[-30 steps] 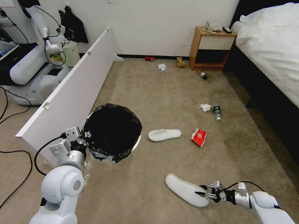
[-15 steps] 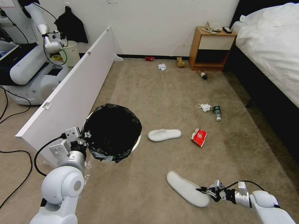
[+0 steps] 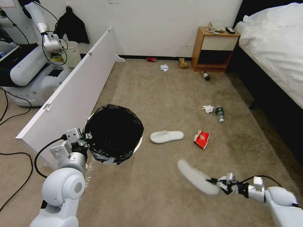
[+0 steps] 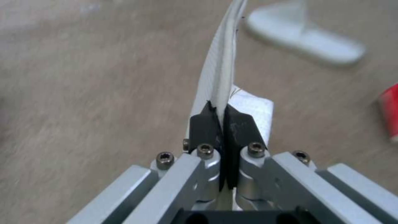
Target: Pick up the trash bin and place the garbage on the floor into it.
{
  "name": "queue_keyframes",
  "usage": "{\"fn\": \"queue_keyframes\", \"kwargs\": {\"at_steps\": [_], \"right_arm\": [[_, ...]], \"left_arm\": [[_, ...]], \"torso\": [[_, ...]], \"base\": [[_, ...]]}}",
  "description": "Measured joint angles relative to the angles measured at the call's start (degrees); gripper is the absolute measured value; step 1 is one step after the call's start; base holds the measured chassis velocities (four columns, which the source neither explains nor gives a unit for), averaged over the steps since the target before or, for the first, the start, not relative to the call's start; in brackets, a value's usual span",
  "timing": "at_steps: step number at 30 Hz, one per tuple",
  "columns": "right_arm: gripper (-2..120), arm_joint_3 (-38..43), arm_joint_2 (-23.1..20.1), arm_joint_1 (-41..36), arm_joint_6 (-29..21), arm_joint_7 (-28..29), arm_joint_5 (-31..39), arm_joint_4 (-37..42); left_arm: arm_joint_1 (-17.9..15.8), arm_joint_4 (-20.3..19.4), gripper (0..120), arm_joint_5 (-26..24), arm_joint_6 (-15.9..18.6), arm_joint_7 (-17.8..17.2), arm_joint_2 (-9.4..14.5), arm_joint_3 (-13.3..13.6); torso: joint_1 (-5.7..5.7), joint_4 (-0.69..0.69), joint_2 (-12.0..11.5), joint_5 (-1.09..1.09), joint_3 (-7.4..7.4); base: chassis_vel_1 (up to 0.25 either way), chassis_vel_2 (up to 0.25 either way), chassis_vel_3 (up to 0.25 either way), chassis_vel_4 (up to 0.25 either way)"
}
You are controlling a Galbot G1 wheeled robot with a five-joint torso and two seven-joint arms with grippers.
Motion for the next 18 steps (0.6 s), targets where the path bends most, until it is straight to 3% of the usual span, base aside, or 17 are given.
{"fn": "queue_keyframes", "kwargs": {"at_steps": [18], "right_arm": [[0,9.57,-1.44,-4.56,-0.59,4.81,14.19,20.73]], "left_arm": [[0.16,-0.17,4,-1.88,0.55,-0.36,1.32,1.36]], "torso": [[0.0,0.0,0.0,0.0,0.0]], "base": [[0.0,0.0,0.0,0.0]]}}
